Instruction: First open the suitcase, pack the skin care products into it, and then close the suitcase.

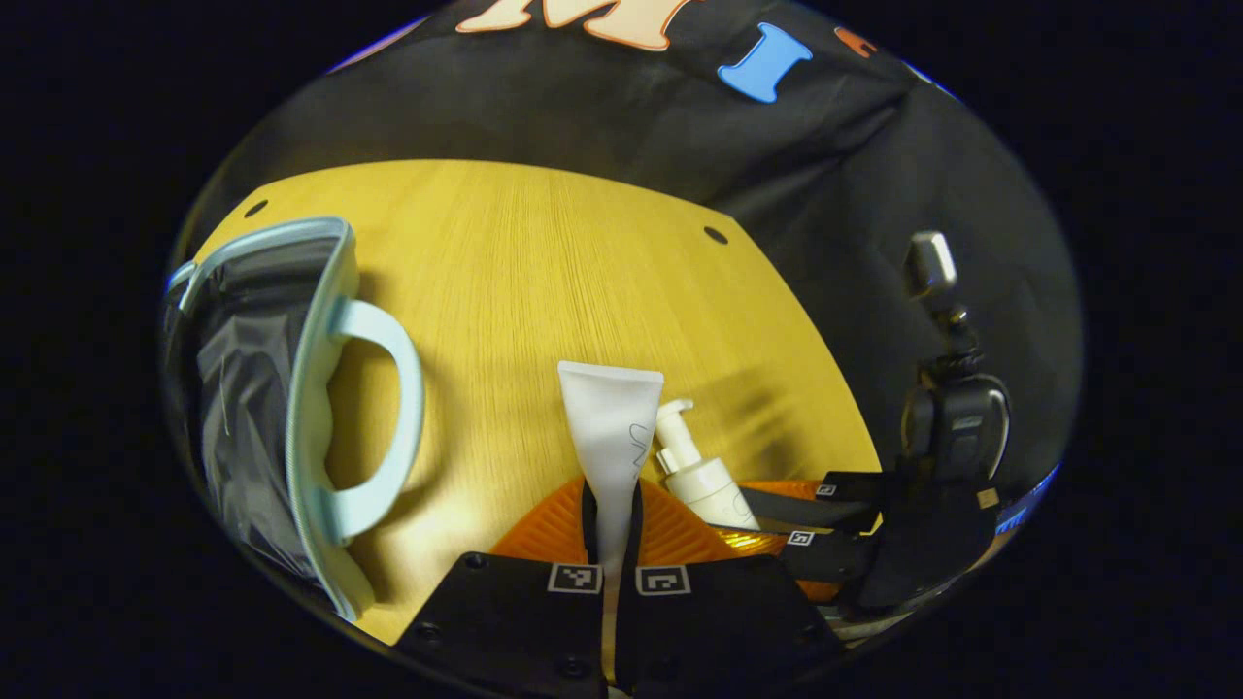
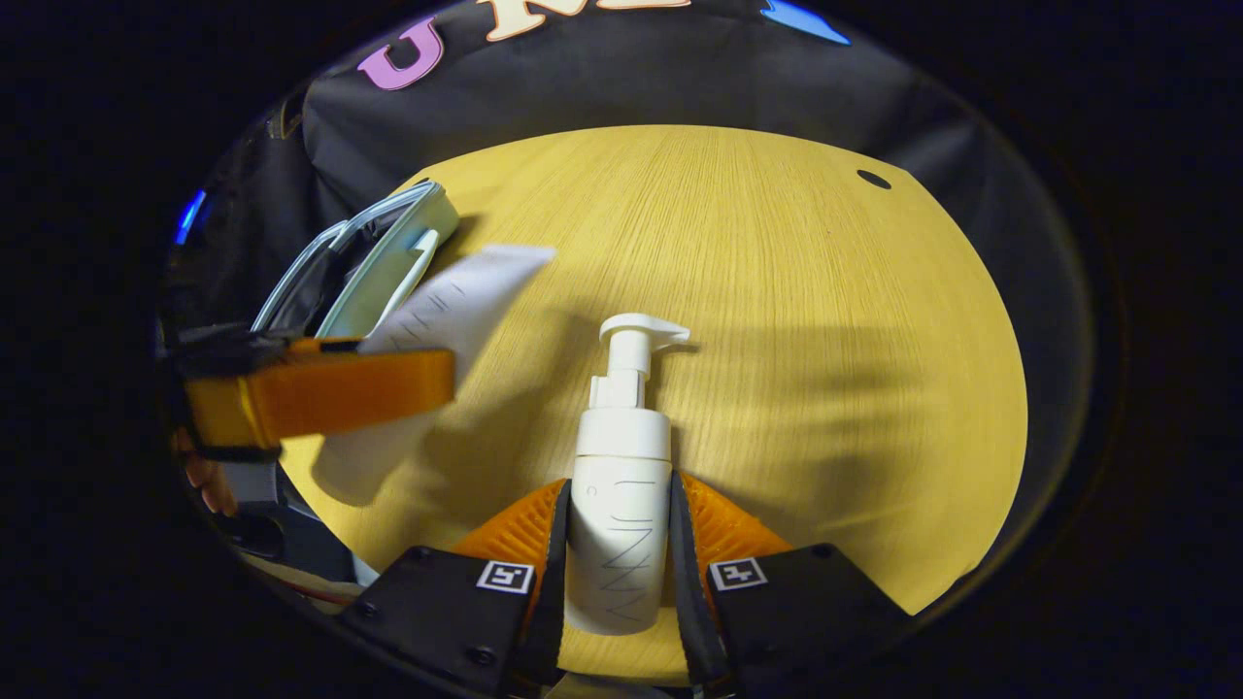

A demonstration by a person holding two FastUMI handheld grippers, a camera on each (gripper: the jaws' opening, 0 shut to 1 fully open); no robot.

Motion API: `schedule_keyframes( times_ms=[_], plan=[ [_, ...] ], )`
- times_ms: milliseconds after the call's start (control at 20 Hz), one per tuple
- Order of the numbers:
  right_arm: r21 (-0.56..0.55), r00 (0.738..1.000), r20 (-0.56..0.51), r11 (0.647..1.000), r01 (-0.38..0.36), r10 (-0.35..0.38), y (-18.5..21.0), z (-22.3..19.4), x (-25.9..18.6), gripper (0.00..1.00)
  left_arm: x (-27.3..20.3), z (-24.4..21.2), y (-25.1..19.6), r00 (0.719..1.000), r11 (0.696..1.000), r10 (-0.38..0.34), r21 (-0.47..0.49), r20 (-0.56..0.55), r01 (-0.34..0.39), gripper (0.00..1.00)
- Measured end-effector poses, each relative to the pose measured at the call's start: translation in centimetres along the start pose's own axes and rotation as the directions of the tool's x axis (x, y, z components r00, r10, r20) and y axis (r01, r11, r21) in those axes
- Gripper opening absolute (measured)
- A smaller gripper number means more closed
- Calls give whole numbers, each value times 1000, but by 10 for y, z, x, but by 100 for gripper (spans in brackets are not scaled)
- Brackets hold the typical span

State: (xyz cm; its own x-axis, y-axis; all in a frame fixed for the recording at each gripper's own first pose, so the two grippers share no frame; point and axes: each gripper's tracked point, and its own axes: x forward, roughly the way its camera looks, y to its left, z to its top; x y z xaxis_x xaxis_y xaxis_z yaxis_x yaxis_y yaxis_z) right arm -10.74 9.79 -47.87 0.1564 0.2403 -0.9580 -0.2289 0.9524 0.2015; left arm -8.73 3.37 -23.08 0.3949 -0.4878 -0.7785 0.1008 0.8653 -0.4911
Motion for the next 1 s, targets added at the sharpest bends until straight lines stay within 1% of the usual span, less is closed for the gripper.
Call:
schedule_keyframes(
  times_ms=[100,150,200,300,350,400,450,550,650,750,1000],
  plan=[
    [19,1000,6,1000,-15,15,0,-1,0,51,-21,20,7,999,999,32,-1,27,-32,0],
    [26,1000,15,999,-24,24,1,-1,0,51,-32,28,13,997,998,60,-6,42,-59,0],
    [27,999,17,999,-33,32,1,0,0,51,-41,34,26,995,996,92,-5,49,-92,0],
    [23,999,20,999,-42,41,0,0,-2,51,-61,48,62,981,984,180,-19,78,-179,0],
    [31,999,20,999,-34,33,1,0,-1,51,-72,55,79,975,980,200,-44,98,-197,0],
    [35,999,23,999,-24,23,2,1,-1,51,-81,59,93,973,978,204,-63,109,-199,0],
    [41,1000,31,999,-9,8,2,1,-1,51,-89,64,113,967,975,221,-68,130,-213,0],
    [74,1000,28,997,9,-11,6,-1,0,51,-99,63,155,960,964,260,-84,104,-252,0],
    [97,999,38,995,10,-14,10,0,2,51,-95,61,189,954,956,286,-91,93,-277,0],
    [121,998,50,993,18,-25,10,3,-1,51,-86,52,213,947,946,314,-108,62,-307,0],
    [200,993,108,979,20,-42,10,11,-3,51,-79,20,265,941,929,337,-158,-9,-334,0]
  ],
)
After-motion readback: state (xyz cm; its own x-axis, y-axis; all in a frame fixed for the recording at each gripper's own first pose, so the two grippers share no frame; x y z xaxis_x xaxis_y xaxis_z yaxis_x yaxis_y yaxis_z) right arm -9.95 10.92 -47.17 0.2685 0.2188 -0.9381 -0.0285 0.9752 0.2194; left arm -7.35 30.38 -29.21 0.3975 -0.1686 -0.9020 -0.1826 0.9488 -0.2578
